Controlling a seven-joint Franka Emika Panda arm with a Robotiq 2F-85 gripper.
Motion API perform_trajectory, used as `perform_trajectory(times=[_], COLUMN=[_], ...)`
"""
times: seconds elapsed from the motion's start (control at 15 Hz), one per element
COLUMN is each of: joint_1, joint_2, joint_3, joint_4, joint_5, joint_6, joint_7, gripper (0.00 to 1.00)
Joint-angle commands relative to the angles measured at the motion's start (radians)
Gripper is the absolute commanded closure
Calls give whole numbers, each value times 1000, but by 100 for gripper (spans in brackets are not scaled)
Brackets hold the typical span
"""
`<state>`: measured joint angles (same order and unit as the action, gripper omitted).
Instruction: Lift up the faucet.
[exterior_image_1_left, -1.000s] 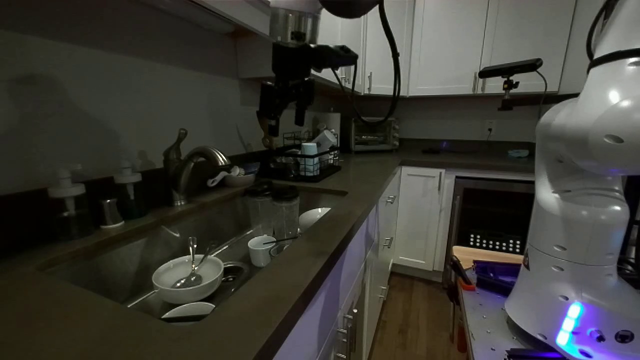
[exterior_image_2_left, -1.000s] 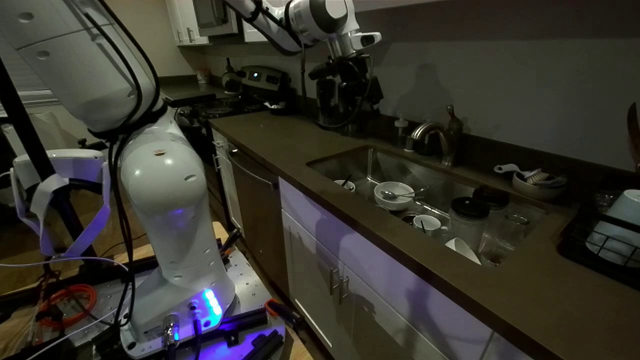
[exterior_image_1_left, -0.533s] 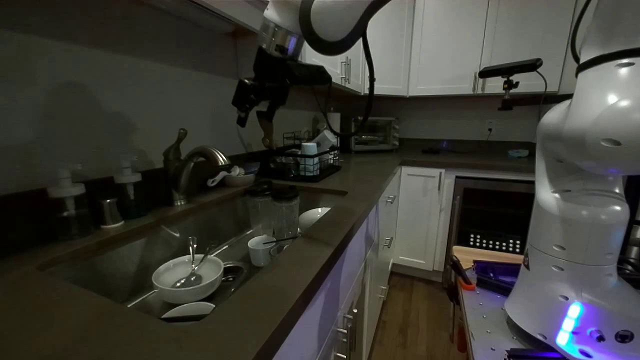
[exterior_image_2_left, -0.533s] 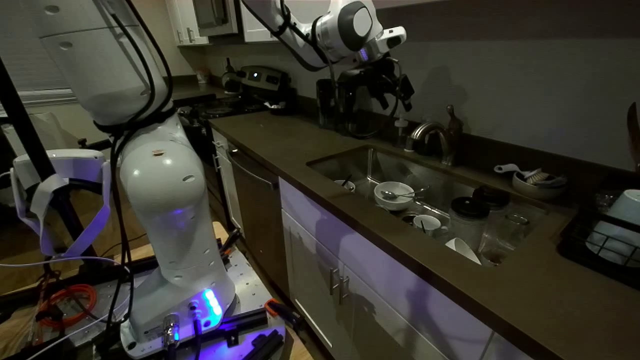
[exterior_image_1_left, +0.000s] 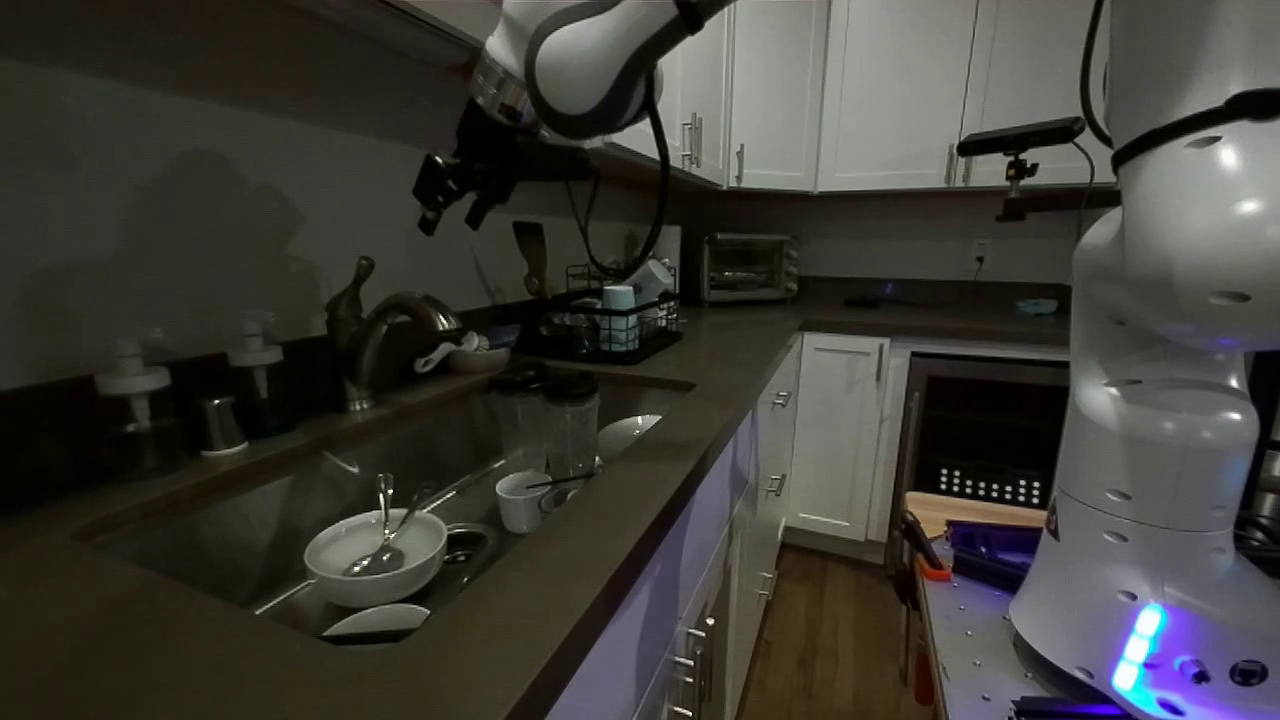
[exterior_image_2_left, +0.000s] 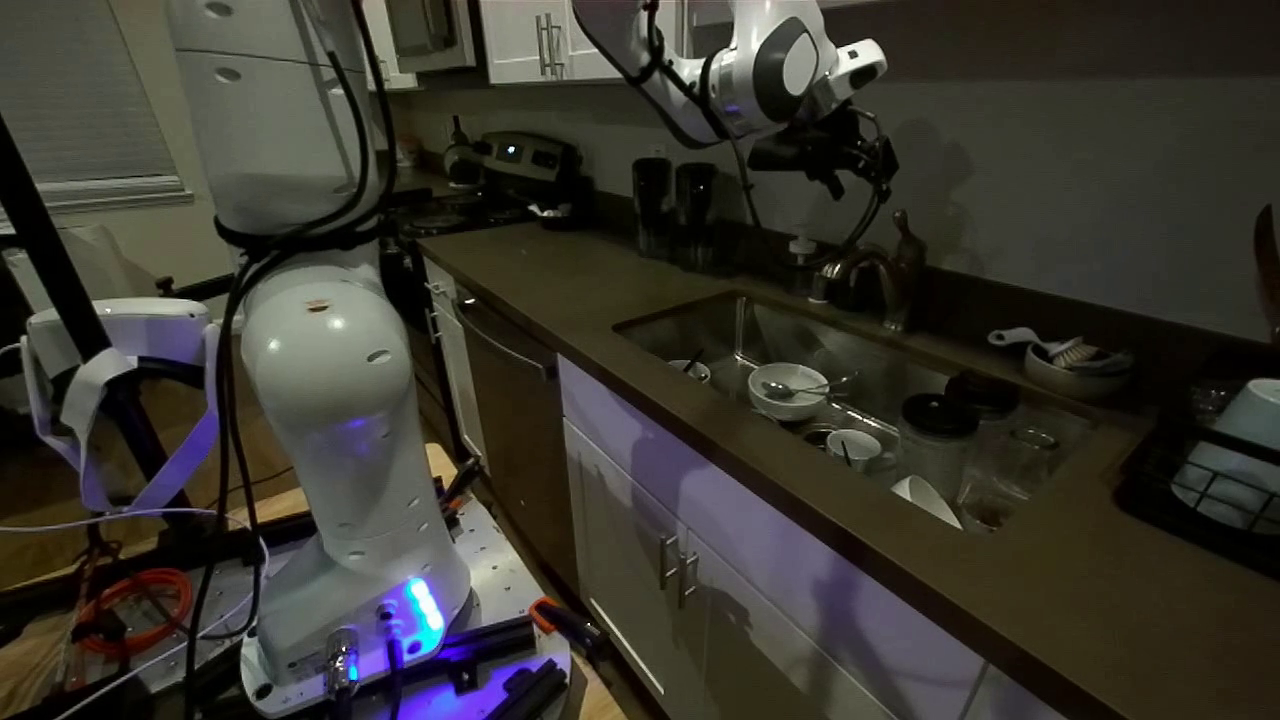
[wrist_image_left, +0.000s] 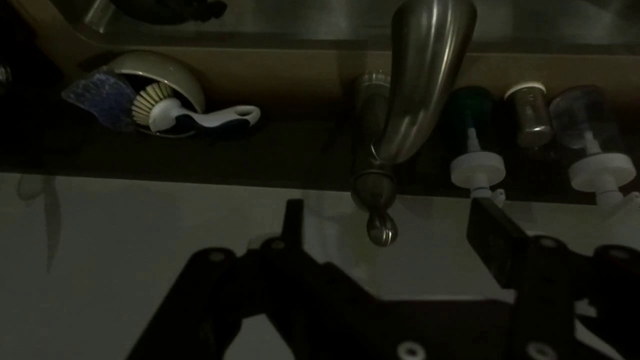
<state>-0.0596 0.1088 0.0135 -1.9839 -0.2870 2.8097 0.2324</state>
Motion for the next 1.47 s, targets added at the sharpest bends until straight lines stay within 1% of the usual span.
perform_trajectory(times=[0.0, 0.13, 0.47, 0.6, 1.07, 1.27, 1.4], joint_1=[12, 10, 6, 7, 5, 14, 57], joint_2=[117, 154, 235, 254, 322, 338, 303], joint_3=[-2, -3, -11, -11, 12, 9, -8], joint_4=[145, 195, 286, 305, 370, 379, 269], joint_5=[121, 155, 180, 188, 230, 231, 204], joint_6=[13, 8, 19, 22, 22, 17, 73], joint_7=[-147, -188, -211, -211, -222, -213, -165], gripper=[47, 61, 93, 100, 99, 99, 99])
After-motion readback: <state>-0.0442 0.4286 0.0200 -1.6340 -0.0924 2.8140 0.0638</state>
